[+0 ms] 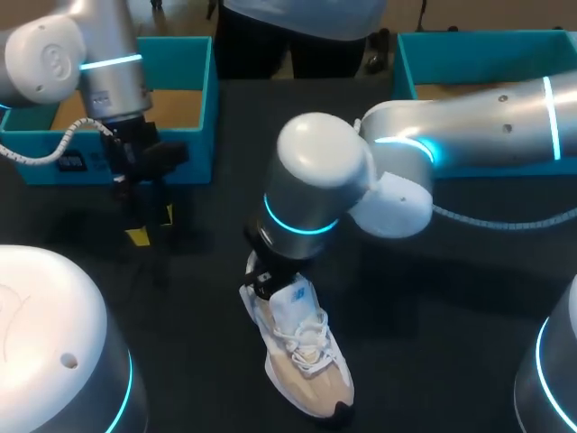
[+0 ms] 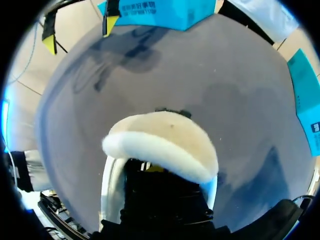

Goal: Take the shoe out of the shoebox, open the shoe tongue, remove and reinsert the insole, then place the shoe into the shoebox

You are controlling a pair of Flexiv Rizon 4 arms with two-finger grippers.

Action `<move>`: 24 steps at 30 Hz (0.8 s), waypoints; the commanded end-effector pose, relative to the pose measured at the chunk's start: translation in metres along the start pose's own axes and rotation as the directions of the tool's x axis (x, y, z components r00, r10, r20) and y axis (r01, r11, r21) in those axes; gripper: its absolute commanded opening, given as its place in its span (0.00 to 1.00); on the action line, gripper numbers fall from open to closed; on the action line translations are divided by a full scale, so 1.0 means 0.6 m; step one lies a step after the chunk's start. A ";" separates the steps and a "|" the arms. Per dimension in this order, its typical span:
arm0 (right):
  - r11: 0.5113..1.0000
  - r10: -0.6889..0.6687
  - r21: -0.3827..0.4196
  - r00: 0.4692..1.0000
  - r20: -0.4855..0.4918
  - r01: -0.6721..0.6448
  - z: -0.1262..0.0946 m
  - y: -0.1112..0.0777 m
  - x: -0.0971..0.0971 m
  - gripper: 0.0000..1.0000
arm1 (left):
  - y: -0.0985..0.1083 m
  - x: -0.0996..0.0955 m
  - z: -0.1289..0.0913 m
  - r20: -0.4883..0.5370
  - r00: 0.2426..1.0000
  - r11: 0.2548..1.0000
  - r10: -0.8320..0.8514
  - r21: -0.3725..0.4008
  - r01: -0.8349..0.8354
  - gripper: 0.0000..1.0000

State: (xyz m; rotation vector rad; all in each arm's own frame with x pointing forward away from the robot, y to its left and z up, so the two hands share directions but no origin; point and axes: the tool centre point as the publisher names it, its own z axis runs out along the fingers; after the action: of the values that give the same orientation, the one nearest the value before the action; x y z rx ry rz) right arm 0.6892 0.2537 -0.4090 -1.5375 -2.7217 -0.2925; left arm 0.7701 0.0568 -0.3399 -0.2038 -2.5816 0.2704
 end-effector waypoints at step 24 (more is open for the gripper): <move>0.985 0.089 -0.157 0.994 0.069 -0.077 -0.022 -0.045 0.005 0.00 | -0.018 0.004 0.001 0.000 1.000 1.000 0.026 -0.004 -0.026 1.00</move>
State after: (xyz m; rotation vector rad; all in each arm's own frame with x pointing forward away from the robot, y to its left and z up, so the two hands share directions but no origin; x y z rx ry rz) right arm 0.6648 0.2480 -0.4037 -1.7308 -2.6961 -0.2605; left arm 0.7710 0.0390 -0.3376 -0.2451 -2.5722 0.2597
